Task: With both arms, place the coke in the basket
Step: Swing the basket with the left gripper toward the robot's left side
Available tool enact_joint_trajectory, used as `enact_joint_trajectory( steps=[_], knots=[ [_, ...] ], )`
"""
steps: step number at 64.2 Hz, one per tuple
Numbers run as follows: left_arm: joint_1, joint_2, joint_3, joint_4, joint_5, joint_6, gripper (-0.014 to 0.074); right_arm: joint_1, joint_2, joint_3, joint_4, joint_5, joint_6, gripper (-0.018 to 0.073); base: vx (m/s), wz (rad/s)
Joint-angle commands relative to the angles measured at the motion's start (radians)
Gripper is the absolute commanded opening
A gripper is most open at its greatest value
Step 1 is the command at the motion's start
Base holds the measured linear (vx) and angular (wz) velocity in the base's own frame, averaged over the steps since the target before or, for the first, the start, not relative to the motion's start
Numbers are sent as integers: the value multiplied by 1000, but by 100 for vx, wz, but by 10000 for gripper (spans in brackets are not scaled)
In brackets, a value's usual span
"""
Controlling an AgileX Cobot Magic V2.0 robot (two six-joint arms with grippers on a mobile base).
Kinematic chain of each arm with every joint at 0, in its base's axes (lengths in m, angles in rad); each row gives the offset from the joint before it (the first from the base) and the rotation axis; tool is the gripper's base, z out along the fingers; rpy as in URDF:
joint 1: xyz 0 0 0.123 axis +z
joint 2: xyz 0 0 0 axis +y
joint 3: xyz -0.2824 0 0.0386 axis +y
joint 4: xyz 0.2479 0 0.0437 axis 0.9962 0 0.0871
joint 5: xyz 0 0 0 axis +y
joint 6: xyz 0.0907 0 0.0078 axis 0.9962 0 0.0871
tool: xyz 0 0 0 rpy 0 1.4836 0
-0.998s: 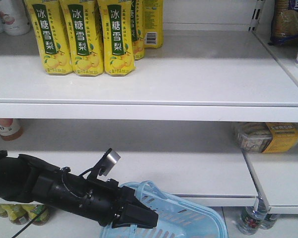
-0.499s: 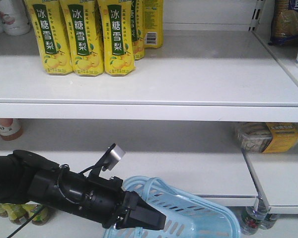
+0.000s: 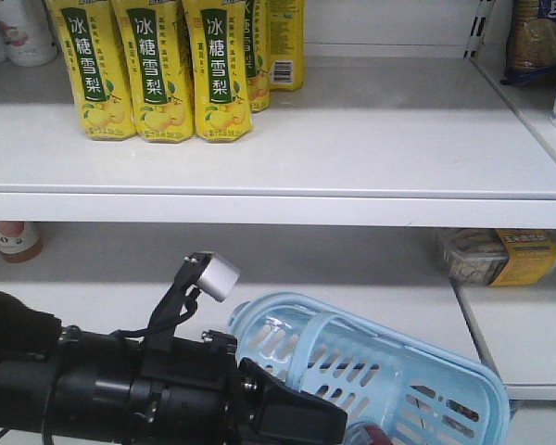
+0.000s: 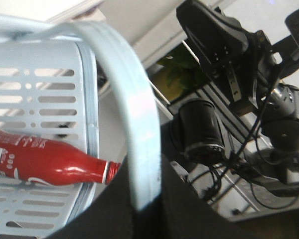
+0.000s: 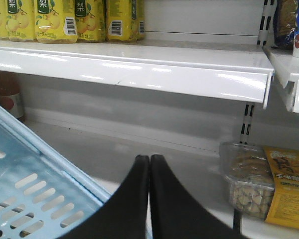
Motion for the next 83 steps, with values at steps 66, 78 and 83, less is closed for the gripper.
enact_joint_trajectory(
  steps=[66, 78, 83],
  knots=[
    [23, -660, 353, 412, -585, -313, -6, -1, 15, -28, -7, -75, -6, -10, 0, 0],
    [135, -815, 441, 527, -622, -318, -6, -1, 15, -28, -7, -75, -6, -10, 0, 0],
    [179, -860, 469, 532, -649, -317, -6, -1, 15, -28, -7, -75, -6, -10, 0, 0]
  ],
)
